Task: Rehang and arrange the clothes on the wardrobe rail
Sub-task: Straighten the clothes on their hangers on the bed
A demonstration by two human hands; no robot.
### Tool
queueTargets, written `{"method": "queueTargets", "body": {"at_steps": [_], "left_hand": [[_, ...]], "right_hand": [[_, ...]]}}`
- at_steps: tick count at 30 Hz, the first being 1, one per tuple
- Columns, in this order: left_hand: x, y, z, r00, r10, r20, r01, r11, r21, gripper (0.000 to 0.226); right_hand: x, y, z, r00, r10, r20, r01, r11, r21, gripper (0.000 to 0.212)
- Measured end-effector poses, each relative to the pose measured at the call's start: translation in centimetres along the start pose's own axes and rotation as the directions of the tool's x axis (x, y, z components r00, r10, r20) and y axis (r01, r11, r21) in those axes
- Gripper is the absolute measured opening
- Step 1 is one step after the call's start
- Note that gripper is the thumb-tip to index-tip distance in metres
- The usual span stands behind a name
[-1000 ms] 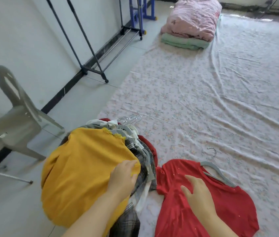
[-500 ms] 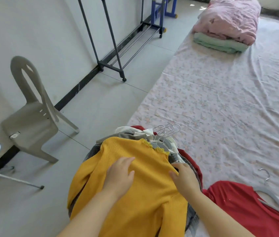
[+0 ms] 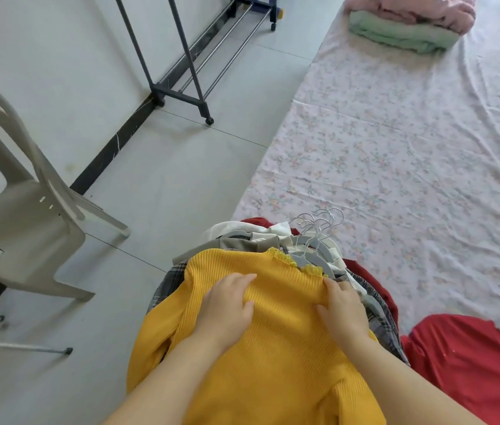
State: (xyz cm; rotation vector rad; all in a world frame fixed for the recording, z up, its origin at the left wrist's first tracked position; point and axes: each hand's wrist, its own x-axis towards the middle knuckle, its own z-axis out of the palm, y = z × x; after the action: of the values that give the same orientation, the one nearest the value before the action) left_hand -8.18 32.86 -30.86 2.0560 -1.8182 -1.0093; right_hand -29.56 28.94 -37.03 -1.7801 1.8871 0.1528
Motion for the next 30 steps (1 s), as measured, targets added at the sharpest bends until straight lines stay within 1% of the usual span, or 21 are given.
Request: {"method": "queueTargets", "body": {"at_steps": [3, 5, 7, 10, 12, 14, 16, 18, 20, 23, 27, 30], "left_hand": [[0.8, 0.4, -0.4, 0.997, 0.057, -0.045, -0.056, 0.998, 0.017, 0.048], [1.2, 0.7, -0.8, 0.987, 0.124, -0.106, -0.119, 0.991, 0.06, 0.051], [1.4, 1.1, -1.2, 0.973, 0.192, -0.13, -0.17, 0.971, 0.166, 0.056], [0.7, 1.7, -1.7, 0.955, 0.281, -0.09, -0.244, 0.924, 0.293, 0.061], [-0.1, 2.6, -2.2, 0.931, 0.363, -0.032, -0.332, 0.881, 0.338, 0.066], [-1.1, 3.6, -2.5, 0.896, 0.444, 0.0, -0.416, 0.84, 0.347, 0.075], [-2.4, 4.9, -3.0, 0.854, 0.52, -0.017, -0.493, 0.82, 0.289, 0.077], [-4.1, 6.7, -3.3, 0.814, 0.581, -0.024, -0.563, 0.797, 0.219, 0.067], [-6.2, 8.3, -3.1, 0.777, 0.63, -0.016, -0.614, 0.762, 0.207, 0.061], [-9.7, 10.9, -1.8, 0.717, 0.697, -0.012, -0.684, 0.707, 0.183, 0.06], [-15.3, 15.1, 0.8, 0.636, 0.772, -0.022, -0.757, 0.629, 0.175, 0.05], [-20.2, 18.8, 3.7, 0.581, 0.814, 0.004, -0.801, 0.57, 0.184, 0.05]], "right_hand": [[-1.1, 0.2, -0.5, 0.995, -0.043, -0.091, 0.053, 0.992, 0.113, 0.06], [-2.7, 0.1, -1.1, 0.979, -0.07, -0.189, 0.095, 0.988, 0.123, 0.059], [-4.7, 0.2, -1.9, 0.95, -0.116, -0.291, 0.153, 0.982, 0.108, 0.061], [-8.4, 0.5, -3.4, 0.904, -0.144, -0.404, 0.21, 0.97, 0.125, 0.069], [-11.1, 0.6, -4.8, 0.872, -0.147, -0.467, 0.224, 0.968, 0.114, 0.067], [-14.0, 1.1, -6.1, 0.846, -0.156, -0.509, 0.238, 0.966, 0.098, 0.064], [-17.0, 1.8, -7.0, 0.825, -0.16, -0.542, 0.242, 0.967, 0.082, 0.067], [-20.0, 2.7, -7.8, 0.828, -0.108, -0.551, 0.209, 0.97, 0.123, 0.076], [-23.2, 3.8, -8.2, 0.821, -0.061, -0.567, 0.185, 0.969, 0.163, 0.082], [-28.2, 5.9, -8.5, 0.79, -0.008, -0.613, 0.163, 0.967, 0.197, 0.076], [-35.6, 9.7, -8.6, 0.761, 0.08, -0.643, 0.101, 0.966, 0.239, 0.079], [-41.8, 13.4, -8.5, 0.697, 0.14, -0.703, 0.051, 0.968, 0.244, 0.07]]}}
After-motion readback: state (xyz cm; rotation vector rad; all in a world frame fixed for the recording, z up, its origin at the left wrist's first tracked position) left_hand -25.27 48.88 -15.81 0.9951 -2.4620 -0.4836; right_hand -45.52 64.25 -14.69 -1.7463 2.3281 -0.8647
